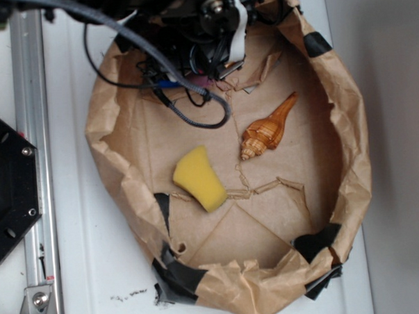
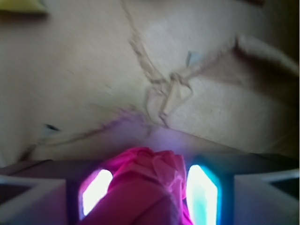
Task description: Grab the red paper.
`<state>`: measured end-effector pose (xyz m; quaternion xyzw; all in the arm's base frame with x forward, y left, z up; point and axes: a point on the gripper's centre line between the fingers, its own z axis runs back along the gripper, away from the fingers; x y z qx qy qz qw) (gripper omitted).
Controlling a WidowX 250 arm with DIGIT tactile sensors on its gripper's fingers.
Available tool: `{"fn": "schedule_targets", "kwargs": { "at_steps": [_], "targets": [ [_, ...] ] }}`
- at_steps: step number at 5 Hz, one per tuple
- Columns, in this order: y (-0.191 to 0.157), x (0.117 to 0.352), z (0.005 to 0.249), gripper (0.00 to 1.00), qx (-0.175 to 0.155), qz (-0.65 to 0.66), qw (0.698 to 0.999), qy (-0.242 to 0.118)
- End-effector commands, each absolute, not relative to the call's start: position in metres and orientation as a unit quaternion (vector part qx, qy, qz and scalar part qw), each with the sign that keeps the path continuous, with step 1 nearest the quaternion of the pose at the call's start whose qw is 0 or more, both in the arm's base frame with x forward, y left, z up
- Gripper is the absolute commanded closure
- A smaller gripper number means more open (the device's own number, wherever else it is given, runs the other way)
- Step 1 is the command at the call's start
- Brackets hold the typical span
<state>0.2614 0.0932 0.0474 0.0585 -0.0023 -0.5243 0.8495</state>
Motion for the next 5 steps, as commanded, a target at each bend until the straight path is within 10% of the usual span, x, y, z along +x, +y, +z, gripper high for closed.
{"fn": "schedule_targets", "kwargs": {
  "at_steps": [1,3,5],
  "targets": [
    [0.005,0.287,0.15,1.0,0.084,-0.446,0.885,-0.107],
    [0.003,0.307,0.184,1.0,-0.001,-0.273,0.955,-0.115],
    [-0.001,0.304,0.181,1.0,-0.018,-0.218,0.968,-0.125]
  ]
}}
